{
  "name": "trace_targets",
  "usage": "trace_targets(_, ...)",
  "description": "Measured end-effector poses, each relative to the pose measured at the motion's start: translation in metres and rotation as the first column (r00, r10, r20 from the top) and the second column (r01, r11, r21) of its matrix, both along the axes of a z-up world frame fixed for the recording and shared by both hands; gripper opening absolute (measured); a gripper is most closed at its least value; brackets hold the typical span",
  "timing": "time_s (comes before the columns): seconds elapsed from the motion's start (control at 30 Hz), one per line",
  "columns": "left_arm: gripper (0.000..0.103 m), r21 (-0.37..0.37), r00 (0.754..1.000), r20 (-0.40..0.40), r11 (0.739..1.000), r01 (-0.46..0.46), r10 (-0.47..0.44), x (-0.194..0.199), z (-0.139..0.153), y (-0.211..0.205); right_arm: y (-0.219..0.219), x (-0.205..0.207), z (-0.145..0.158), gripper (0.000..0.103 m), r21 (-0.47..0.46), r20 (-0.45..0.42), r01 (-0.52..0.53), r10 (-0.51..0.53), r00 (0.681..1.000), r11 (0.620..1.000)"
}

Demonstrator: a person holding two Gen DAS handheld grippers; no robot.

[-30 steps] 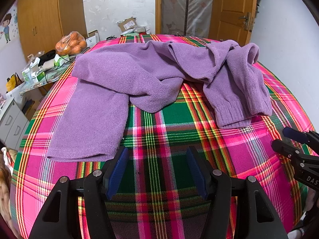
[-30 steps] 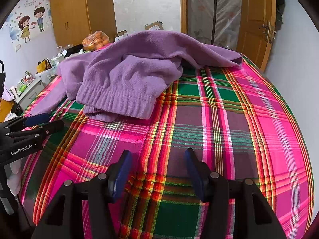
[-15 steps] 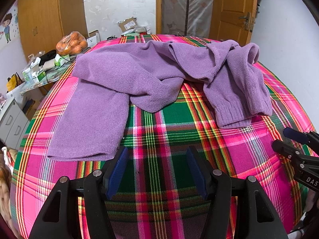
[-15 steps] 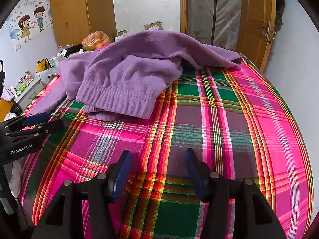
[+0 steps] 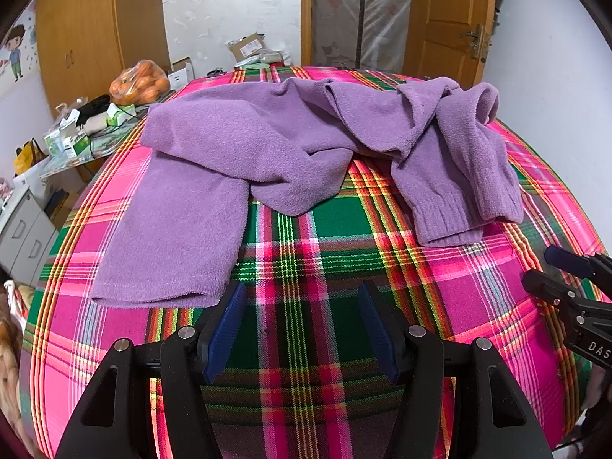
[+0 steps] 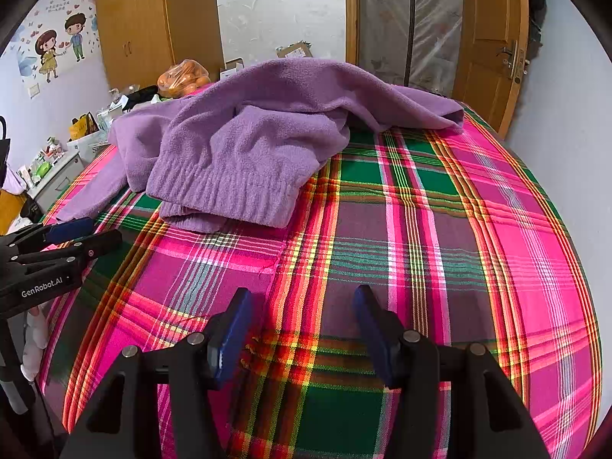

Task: Fold clothes

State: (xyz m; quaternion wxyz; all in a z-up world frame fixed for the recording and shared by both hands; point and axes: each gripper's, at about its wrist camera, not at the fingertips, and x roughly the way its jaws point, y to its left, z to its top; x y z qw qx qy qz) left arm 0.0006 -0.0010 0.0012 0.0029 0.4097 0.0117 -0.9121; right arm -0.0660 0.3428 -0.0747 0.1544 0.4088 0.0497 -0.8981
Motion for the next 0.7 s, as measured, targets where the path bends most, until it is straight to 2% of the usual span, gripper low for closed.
trace_targets(0.23,0.063,0.003,1.0,0.002,1.0,-0.006,0.006,-0.0006,-0.0002,-0.0008,0.0033,-0.001,-0.0001,0.059,-0.029,0.008,-0.008,0.009,1.0,1.0)
trace_targets(0.47,0.063,0.004,1.0,0.002,1.0,-0.009,0.009,-0.0007,-0.0003,-0.0002,0.0004,-0.0005,-0.0011,0.062,-0.018,0.008,-0.02,0.02,1.0,1.0)
trace_targets(0.7,0.063,0.012,1.0,0.013,1.0,-0.011,0.011,0.0,0.0001,0.0003,0.0026,0.001,-0.0004,0.062,-0.036,0.007,-0.021,0.021,1.0,0.999)
